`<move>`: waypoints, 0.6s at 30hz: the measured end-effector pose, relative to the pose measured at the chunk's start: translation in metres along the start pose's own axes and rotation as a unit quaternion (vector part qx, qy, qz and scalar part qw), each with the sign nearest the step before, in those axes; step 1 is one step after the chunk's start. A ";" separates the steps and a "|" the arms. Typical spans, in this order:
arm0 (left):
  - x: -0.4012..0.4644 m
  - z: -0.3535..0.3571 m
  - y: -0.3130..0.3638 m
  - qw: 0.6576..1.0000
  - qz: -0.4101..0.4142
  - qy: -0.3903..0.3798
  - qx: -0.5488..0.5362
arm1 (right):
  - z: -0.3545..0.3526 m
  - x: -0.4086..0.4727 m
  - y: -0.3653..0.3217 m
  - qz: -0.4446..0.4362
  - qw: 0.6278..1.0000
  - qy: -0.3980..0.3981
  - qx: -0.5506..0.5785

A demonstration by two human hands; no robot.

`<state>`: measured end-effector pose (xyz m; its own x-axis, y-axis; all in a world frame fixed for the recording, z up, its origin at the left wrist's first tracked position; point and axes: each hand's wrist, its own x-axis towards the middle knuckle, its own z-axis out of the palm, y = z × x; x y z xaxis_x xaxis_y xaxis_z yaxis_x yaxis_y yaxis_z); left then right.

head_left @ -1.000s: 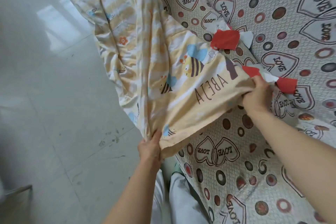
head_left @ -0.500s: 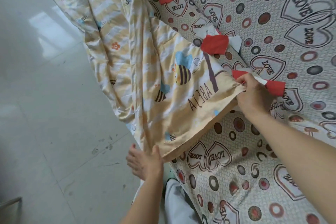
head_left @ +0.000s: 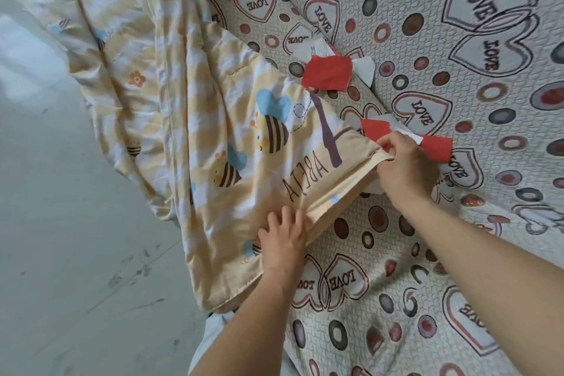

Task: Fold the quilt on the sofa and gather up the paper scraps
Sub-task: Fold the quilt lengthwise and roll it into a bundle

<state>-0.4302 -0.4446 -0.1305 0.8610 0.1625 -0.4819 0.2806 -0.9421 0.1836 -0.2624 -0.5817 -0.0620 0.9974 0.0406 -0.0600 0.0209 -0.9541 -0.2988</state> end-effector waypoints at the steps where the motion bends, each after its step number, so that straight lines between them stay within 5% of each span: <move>1: 0.003 -0.001 -0.003 1.000 0.005 0.012 -0.013 | 0.002 0.002 0.001 0.000 1.000 -0.001 0.004; 9: -0.010 -0.004 -0.001 0.972 0.065 -0.004 -0.224 | -0.006 0.029 0.024 -0.014 0.998 -0.050 -0.032; 18: -0.018 -0.014 0.101 0.938 0.139 -0.116 -0.294 | -0.061 0.044 0.121 0.057 0.987 -0.048 -0.143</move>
<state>-0.4116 -0.5384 -0.0912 0.8390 -0.1977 -0.5069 0.3038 -0.6027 0.7379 -0.2122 -0.7139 -0.0426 0.9833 -0.0567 -0.1727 -0.0584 -0.9983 -0.0046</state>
